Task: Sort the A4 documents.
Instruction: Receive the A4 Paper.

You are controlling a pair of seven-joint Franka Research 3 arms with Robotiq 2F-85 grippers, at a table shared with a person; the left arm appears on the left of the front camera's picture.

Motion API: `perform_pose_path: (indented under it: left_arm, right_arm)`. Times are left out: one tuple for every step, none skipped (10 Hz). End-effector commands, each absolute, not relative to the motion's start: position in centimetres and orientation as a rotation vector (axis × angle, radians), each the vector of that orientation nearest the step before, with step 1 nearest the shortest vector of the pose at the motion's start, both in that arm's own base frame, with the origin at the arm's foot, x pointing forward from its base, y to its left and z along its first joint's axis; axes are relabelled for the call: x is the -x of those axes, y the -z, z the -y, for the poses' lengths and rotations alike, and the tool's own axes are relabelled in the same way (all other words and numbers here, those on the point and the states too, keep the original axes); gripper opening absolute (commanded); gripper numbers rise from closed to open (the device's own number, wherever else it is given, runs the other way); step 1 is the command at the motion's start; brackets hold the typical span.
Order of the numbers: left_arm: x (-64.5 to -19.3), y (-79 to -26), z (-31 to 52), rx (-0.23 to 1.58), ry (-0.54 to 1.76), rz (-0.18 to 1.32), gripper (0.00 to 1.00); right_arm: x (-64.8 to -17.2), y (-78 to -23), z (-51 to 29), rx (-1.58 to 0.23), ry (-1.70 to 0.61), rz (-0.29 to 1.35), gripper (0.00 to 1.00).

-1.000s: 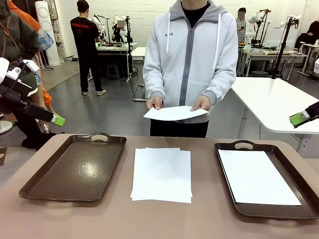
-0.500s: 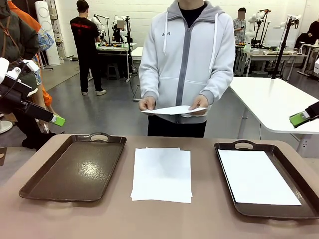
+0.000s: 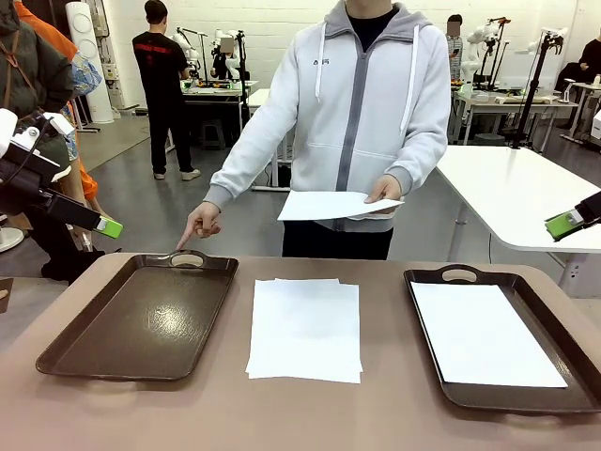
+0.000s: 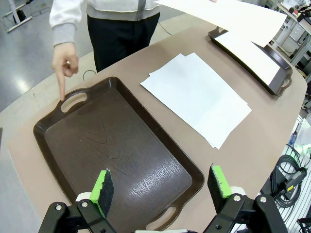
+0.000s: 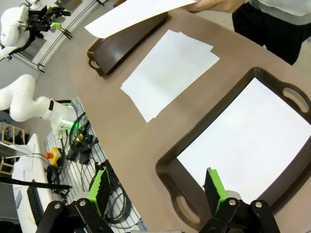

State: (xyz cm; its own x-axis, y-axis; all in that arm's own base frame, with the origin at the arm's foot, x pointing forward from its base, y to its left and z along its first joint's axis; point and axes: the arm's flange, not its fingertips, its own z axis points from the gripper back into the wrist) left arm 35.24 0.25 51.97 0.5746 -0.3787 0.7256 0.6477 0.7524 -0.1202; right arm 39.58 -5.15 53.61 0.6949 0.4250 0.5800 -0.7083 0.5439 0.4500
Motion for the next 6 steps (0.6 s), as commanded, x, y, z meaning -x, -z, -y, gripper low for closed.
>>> perform_pose_path:
  left_arm:
    - [-35.38,-51.78,-0.45,0.409,0.63,0.742,1.0]
    - [-35.38,-51.78,-0.45,0.409,0.63,0.742,1.0]
    - [-35.38,-51.78,-0.45,0.409,0.63,0.742,1.0]
    - [-35.38,-51.78,-0.45,0.409,0.63,0.742,1.0]
    - [-35.38,-51.78,-0.45,0.409,0.63,0.742,1.0]
    - [-35.38,-51.78,-0.45,0.409,0.63,0.742,1.0]
  right_arm:
    - [-39.63,-53.52,5.0,-0.73,-0.705,0.432,1.0]
    - [-39.63,-53.52,5.0,-0.73,-0.705,0.432,1.0]
    - [-39.63,-53.52,5.0,-0.73,-0.705,0.432,1.0]
    - [-39.63,-53.52,5.0,-0.73,-0.705,0.432,1.0]
    - [-39.63,-53.52,5.0,-0.73,-0.705,0.432,1.0]
    - [-39.63,-53.52,5.0,-0.73,-0.705,0.432,1.0]
